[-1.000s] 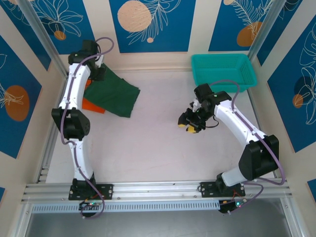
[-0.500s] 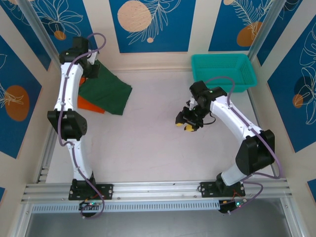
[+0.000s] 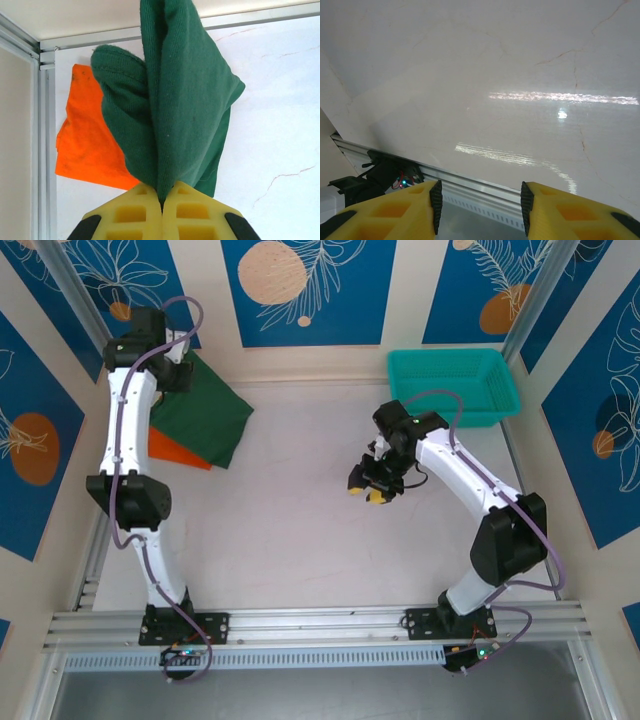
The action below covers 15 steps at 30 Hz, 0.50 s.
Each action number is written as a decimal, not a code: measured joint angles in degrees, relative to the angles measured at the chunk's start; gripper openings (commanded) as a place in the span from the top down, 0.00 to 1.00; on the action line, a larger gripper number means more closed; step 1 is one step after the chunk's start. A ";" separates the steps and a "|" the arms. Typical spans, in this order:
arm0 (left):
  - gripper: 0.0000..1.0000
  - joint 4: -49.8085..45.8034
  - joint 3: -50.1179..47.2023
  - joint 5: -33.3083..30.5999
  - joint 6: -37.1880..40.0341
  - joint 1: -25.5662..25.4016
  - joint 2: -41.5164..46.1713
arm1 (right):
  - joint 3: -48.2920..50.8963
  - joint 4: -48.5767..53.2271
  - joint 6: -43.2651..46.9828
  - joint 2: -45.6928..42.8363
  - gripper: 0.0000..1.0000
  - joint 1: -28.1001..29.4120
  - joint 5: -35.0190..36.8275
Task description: Fold and stack the t-shirts
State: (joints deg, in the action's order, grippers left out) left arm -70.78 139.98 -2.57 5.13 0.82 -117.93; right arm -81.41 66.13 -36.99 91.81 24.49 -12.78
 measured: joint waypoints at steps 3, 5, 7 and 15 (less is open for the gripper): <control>1.00 0.02 0.00 -0.07 0.02 0.87 -0.02 | -0.15 0.24 -0.02 0.26 0.52 0.26 0.35; 1.00 0.07 0.00 -0.68 0.09 1.36 -0.33 | -0.15 0.44 -0.02 0.28 0.52 0.33 0.44; 1.00 0.50 0.04 -2.38 0.24 1.73 -1.31 | -0.22 0.66 -0.02 0.28 0.52 0.33 0.44; 0.10 3.98 4.20 -29.79 -1.97 2.82 -16.72 | -1.79 1.84 -0.02 0.35 0.51 0.42 0.61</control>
State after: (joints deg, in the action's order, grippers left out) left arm -66.81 144.18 -32.36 3.16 3.64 -134.65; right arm -83.20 67.96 -37.01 92.16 24.91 -12.16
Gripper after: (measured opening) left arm 0.806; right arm 0.487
